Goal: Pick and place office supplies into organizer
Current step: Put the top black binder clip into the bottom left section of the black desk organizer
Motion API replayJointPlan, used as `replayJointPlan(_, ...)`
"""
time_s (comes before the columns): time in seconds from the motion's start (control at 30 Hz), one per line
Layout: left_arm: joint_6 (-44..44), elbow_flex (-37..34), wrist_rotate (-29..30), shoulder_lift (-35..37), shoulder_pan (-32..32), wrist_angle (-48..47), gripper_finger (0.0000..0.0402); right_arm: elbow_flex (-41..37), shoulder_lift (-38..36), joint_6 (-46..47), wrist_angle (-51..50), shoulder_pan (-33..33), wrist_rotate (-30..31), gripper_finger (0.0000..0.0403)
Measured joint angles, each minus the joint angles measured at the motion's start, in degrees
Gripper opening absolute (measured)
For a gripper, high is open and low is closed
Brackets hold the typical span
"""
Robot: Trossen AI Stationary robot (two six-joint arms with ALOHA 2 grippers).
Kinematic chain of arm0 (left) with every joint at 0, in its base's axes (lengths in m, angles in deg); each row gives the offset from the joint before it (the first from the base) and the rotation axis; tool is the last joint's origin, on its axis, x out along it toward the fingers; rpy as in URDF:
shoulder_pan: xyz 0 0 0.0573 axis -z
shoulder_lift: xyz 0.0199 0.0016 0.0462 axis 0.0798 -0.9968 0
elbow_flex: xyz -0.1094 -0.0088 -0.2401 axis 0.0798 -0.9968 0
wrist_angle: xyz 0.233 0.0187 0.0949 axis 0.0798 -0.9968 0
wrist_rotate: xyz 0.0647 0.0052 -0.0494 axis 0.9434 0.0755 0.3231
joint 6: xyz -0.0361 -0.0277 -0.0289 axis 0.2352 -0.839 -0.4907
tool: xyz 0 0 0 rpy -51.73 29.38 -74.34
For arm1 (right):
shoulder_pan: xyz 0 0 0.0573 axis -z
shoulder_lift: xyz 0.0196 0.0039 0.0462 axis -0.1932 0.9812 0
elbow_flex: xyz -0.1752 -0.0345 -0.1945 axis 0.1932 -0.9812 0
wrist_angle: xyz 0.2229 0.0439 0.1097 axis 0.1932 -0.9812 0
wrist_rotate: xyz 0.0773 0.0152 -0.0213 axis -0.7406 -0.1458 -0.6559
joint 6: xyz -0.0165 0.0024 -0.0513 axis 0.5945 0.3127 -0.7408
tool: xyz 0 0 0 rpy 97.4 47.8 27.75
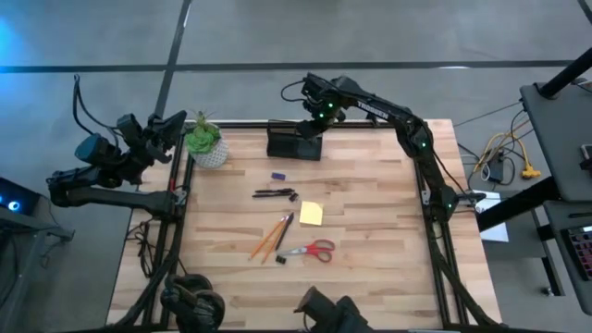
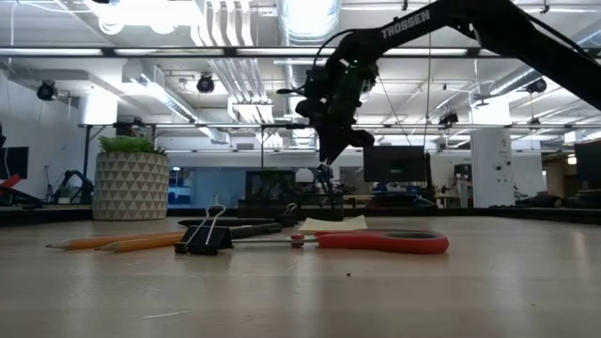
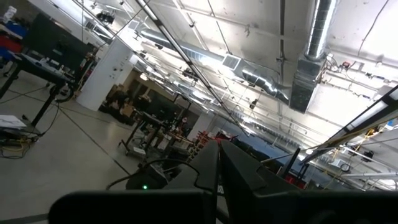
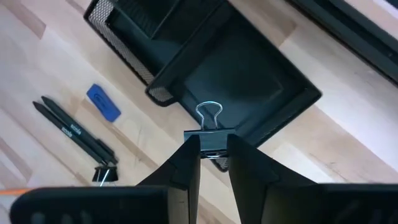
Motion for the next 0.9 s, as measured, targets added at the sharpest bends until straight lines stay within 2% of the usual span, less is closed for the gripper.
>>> replayJointPlan(0.9,-0.02,0.0,0.06,-0.02,-0.01,0.0,0.0,0.35,0.0,0.22,0.48,-0.81,0.17,0.0063)
